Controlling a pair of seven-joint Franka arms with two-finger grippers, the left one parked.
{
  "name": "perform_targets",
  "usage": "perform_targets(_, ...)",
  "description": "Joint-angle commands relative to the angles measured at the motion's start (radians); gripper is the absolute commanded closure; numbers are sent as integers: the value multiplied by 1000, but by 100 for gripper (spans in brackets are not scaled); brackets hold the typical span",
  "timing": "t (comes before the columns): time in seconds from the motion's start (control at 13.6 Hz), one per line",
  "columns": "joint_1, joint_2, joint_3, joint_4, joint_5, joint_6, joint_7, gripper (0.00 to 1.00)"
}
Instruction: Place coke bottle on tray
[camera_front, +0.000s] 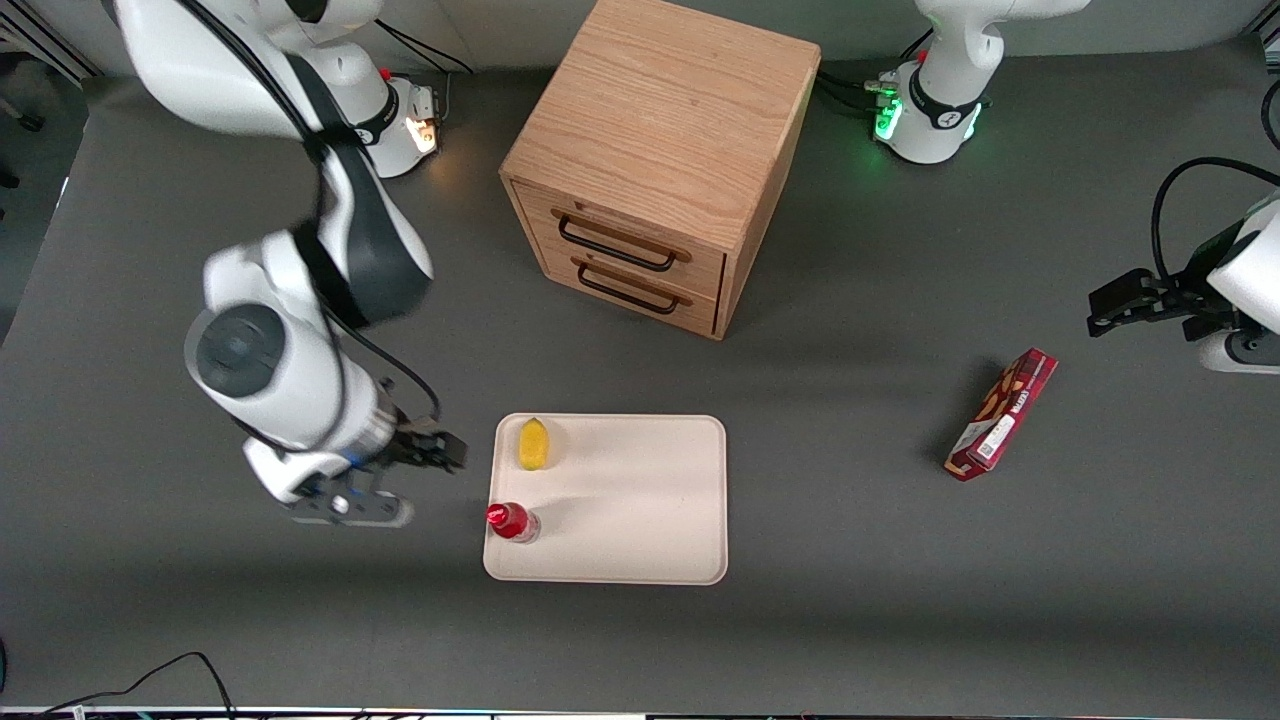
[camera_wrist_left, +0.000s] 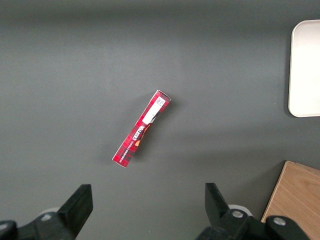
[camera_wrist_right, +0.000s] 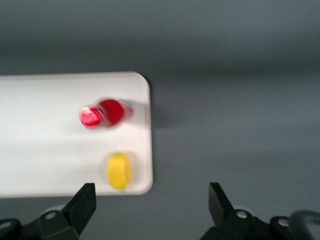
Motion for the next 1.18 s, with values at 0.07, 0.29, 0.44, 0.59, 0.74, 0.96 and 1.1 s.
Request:
perform_targets(0.07, -108, -389, 18, -432, 66, 38, -59, 0)
perform_targets(0.29, -200, -518, 18, -471, 74, -62, -237, 0)
perform_targets(0.44, -227, -528, 13, -409, 68, -153, -291, 0)
perform_targets(0.59, -257, -528, 13, -375, 65, -187, -325, 0)
perform_targets(0.74, -259, -526, 10, -371, 61, -187, -319, 0)
perform_targets(0.96, -322, -525, 27, -365, 72, -189, -317, 0)
perform_targets(1.1, -351, -523, 53, -367, 74, -189, -320, 0)
